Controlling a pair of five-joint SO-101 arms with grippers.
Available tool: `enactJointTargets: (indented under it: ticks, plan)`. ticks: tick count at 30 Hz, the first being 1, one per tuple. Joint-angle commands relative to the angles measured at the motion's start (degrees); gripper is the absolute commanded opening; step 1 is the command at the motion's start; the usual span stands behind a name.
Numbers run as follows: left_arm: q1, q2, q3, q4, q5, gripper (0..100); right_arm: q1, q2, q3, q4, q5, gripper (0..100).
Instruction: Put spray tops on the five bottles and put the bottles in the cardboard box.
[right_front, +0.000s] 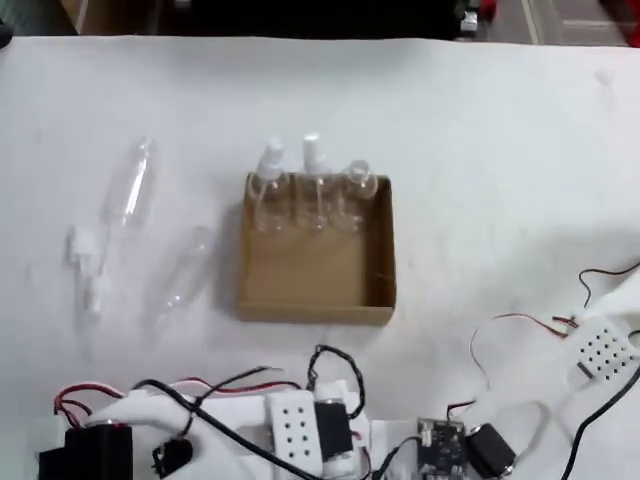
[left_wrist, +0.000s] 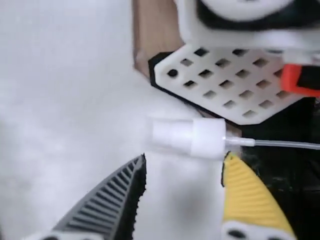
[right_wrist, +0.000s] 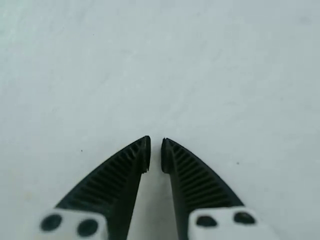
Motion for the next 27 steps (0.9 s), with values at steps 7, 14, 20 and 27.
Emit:
enactJointTargets:
  ticks: [7, 14, 20, 27]
  plan:
    - [-3.6, -2.0, -3.5, -2.1, -1.2, 24, -1.5, 0.1, 0.3, 2.8, 0.5, 5.2]
    - [-18.9, -2.0, -7.7, -2.4, -7.6, 24, -1.5, 0.0, 0.3, 3.8, 0.5, 5.3]
    - [-26.1, -2.6, -10.7, -1.8, -8.9, 24, -1.5, -0.1, 0.2, 5.8, 0.5, 5.4]
    - [-16.7, -5.1, -19.2, 10.2, 8.4, 24, -1.5, -0.7, 0.2, 6.7, 0.5, 5.3]
